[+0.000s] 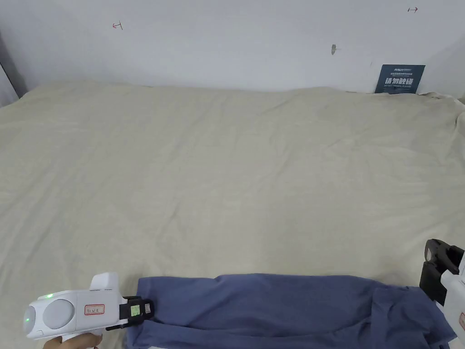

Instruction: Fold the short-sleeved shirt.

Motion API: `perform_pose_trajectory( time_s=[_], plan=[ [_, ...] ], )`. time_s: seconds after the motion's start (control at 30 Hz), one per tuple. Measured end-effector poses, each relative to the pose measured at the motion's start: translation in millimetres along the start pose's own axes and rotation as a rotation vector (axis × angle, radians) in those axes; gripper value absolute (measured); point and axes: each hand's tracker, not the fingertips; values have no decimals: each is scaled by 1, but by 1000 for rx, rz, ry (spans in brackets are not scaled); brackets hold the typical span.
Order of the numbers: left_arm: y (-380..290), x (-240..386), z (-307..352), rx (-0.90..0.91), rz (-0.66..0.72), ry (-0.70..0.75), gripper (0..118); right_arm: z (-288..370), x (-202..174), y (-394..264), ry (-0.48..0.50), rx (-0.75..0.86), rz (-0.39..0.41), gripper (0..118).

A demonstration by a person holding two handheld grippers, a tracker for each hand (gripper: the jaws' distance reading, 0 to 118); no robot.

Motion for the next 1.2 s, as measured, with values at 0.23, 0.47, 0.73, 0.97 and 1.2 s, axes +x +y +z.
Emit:
perform_pose_trajectory(
  time_s=[0.23, 0.47, 0.73, 0.97, 1.2],
  plan=[
    [8, 18, 35, 87, -34, 51, 4, 6, 6, 3, 1, 11, -13, 0],
    [25, -2, 73, 134, -30, 142, 3, 13, 13, 7, 4, 28, -25, 0],
    [31, 39, 83, 100, -12, 194, 4, 21, 21, 4, 13, 36, -42, 0],
    [25, 157, 57, 10, -156, 73, 4, 30, 27, 2, 21, 43, -54, 0],
    [15, 227, -21, -86, -208, -24, 4, 39, 38, -3, 15, 39, -68, 0]
  ],
)
